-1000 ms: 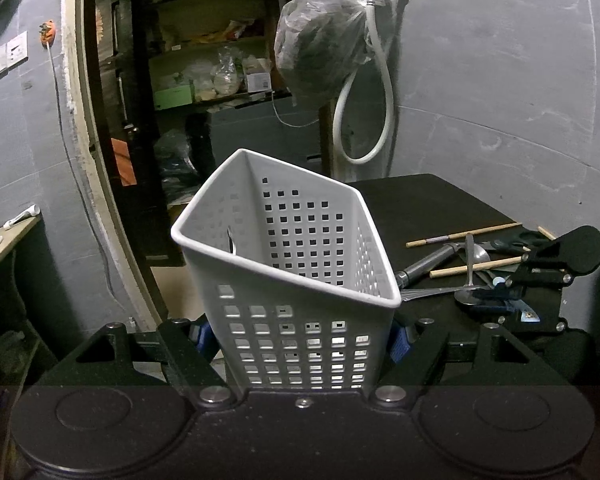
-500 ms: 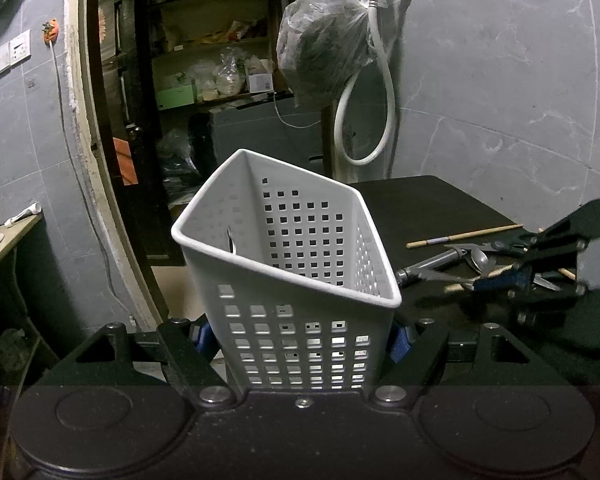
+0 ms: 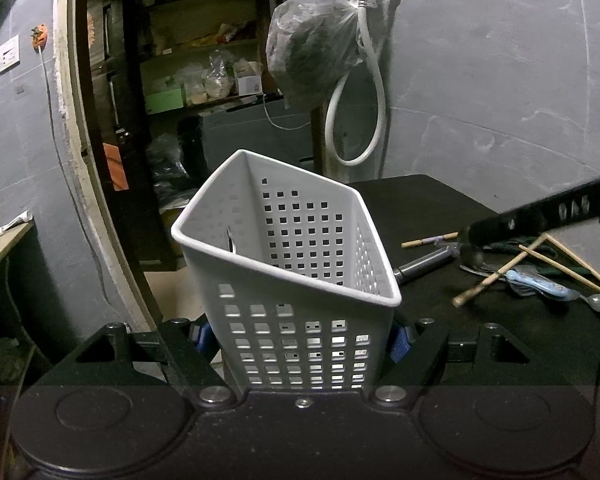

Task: Organize utensils
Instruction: 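Grasp a metal spoon from the pile with the right gripper while the left gripper holds the caddy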

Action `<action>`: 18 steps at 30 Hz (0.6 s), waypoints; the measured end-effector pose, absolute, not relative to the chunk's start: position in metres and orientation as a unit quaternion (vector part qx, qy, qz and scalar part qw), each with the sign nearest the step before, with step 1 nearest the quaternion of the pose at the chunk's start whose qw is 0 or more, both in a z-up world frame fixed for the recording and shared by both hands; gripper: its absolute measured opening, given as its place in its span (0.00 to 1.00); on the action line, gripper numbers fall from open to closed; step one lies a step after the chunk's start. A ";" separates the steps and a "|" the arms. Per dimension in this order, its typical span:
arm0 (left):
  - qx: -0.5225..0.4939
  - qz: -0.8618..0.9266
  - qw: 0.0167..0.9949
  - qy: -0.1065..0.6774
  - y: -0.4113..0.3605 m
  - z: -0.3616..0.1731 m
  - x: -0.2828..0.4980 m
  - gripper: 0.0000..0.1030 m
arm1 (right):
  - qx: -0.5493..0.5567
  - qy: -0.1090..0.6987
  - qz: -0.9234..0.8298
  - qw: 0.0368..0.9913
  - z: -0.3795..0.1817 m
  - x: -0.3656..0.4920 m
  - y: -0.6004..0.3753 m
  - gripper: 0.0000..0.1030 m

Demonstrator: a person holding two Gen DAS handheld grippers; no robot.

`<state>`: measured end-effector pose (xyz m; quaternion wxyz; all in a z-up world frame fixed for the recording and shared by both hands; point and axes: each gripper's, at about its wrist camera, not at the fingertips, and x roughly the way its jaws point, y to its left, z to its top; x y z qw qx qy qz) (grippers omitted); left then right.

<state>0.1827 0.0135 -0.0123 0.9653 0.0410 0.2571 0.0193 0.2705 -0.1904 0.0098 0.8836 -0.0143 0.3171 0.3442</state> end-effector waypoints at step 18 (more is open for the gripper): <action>0.036 -0.001 0.968 0.250 0.022 -0.016 0.182 0.75 | 0.236 0.375 0.311 0.841 0.012 0.316 -0.226 0.00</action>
